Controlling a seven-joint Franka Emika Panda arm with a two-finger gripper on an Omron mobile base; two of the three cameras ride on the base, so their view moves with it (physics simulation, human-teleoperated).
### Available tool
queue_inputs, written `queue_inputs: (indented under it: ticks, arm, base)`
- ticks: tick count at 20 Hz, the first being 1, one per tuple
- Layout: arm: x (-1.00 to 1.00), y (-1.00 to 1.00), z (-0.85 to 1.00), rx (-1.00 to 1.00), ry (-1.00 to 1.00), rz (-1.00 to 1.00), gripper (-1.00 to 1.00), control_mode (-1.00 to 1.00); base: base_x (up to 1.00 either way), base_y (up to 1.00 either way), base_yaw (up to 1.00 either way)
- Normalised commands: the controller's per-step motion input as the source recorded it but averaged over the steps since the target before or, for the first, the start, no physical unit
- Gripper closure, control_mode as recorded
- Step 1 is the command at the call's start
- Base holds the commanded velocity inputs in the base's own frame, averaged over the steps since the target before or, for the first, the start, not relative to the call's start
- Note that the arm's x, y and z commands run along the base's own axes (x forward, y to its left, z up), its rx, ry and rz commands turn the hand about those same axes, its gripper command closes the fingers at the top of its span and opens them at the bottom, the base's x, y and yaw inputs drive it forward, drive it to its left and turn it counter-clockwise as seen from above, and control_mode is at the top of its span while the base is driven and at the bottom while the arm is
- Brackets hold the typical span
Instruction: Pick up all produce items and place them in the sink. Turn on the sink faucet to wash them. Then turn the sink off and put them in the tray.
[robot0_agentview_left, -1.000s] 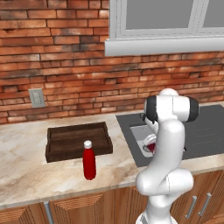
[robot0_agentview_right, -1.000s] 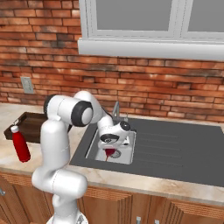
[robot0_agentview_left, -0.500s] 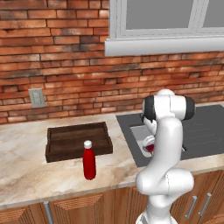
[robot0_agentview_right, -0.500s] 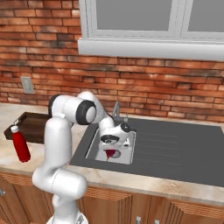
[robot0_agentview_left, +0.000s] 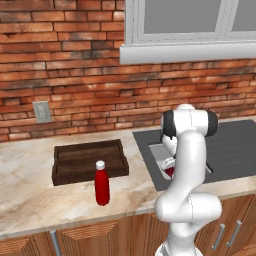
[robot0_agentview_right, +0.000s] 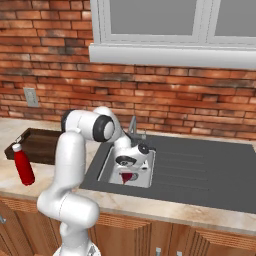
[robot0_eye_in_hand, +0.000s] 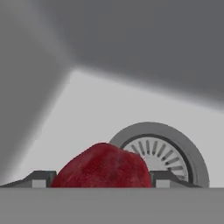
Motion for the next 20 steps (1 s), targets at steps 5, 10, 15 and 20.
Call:
queue_inputs:
  ticks: [5, 10, 15, 20]
  arm:
    - [0.05, 0.03, -0.22, -0.01, 0.05, 0.0, 1.0, -1.0]
    - [0.0, 0.02, -0.17, -0.02, 0.05, 0.0, -1.0, -1.0]
    - [-0.08, 0.0, -0.01, 0.0, -0.02, 0.0, -1.0, -1.0]
    - [-0.35, -0.09, 0.27, 0.0, -0.06, 0.0, -1.0, -1.0]
  base:
    - [0.0, 0.0, 0.0]
    - [0.0, 0.0, 0.0]
    - [0.0, 0.0, 0.0]
    - [0.0, 0.0, 0.0]
